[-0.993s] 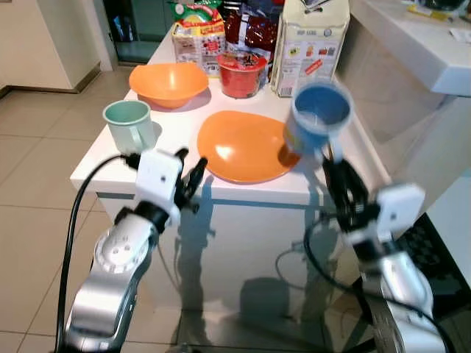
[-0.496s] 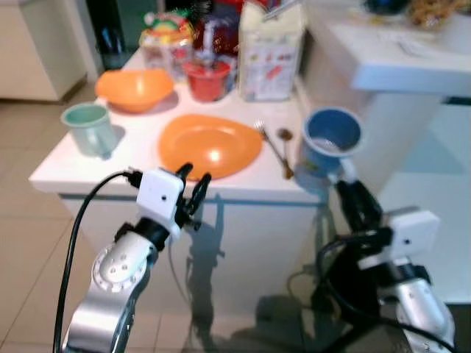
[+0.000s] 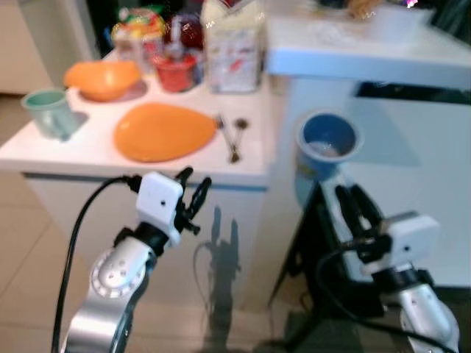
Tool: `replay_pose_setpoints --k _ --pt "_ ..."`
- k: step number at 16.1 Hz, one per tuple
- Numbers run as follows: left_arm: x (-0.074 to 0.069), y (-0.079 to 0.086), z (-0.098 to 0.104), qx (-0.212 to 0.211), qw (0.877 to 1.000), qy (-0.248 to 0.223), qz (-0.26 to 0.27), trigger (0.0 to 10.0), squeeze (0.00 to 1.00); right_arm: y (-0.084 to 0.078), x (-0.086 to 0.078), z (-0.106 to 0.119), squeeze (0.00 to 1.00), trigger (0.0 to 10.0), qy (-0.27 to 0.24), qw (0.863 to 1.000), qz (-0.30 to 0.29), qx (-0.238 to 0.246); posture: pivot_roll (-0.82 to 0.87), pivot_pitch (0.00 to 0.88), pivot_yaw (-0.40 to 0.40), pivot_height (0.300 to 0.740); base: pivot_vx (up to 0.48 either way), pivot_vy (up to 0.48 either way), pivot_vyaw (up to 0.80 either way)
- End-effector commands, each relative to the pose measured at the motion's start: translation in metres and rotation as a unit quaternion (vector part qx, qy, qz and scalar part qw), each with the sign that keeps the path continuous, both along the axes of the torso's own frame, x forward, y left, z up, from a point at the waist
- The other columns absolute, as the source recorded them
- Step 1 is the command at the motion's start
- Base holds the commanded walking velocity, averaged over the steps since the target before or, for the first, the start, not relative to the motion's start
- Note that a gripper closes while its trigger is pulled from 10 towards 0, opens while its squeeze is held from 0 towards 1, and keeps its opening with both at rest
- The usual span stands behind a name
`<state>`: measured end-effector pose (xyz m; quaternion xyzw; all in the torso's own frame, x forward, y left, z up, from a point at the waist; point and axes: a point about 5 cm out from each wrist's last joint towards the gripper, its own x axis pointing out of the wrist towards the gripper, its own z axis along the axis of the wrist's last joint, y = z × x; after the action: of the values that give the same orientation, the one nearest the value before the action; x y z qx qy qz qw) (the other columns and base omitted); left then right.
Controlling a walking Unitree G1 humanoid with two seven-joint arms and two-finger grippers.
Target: Setting the table
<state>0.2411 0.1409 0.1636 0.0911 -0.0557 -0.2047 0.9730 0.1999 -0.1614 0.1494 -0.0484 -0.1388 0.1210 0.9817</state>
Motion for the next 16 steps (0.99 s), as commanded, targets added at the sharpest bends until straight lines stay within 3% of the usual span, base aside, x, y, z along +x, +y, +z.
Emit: replay_pose_setpoints --k 1,4,6,8,11,14,16 --pt "0.0 0.003 0.004 0.003 1.0 -0.008 0.002 10.0 0.0 0.005 -0.001 0.006 0.0 10.0 -0.016 1.0 0.009 0.001 0.03 0.023 -0.03 0.74 0.0 -0.48 0.0" --pt "0.0 0.003 0.005 0.003 1.0 -0.011 0.001 10.0 0.0 0.0 -0.005 0.008 0.0 10.0 -0.023 1.0 0.002 -0.003 0.03 0.025 -0.028 0.74 0.0 -0.477 0.0" --pt "0.004 0.001 0.011 -0.006 1.0 -0.022 0.004 10.0 0.0 -0.014 0.0 0.014 0.0 10.0 -0.035 0.997 -0.061 0.026 0.03 0.025 -0.027 0.74 0.0 -0.476 0.0" --pt "0.015 -0.001 0.011 -0.015 0.999 -0.022 0.019 10.0 0.0 -0.024 0.013 0.013 0.0 10.0 -0.005 0.993 -0.105 0.055 0.02 0.023 -0.019 0.74 0.0 -0.474 0.0" --pt "0.031 0.0 0.001 0.006 0.998 -0.012 0.064 10.0 0.0 -0.029 0.024 0.004 0.0 10.0 0.039 0.988 -0.137 0.055 0.02 0.016 -0.012 0.74 0.0 -0.362 0.0" --pt "0.052 -0.007 0.005 0.005 0.997 -0.018 0.076 10.0 0.0 -0.044 0.053 0.015 0.0 10.0 0.061 0.975 -0.2 0.079 -0.01 0.001 0.016 0.74 0.0 -0.312 0.0" --pt "0.061 -0.01 0.009 -0.007 0.996 -0.024 0.09 10.0 0.0 -0.045 0.062 0.017 0.0 10.0 0.072 0.971 -0.214 0.076 -0.01 0.001 0.016 0.74 0.0 -0.334 0.0"
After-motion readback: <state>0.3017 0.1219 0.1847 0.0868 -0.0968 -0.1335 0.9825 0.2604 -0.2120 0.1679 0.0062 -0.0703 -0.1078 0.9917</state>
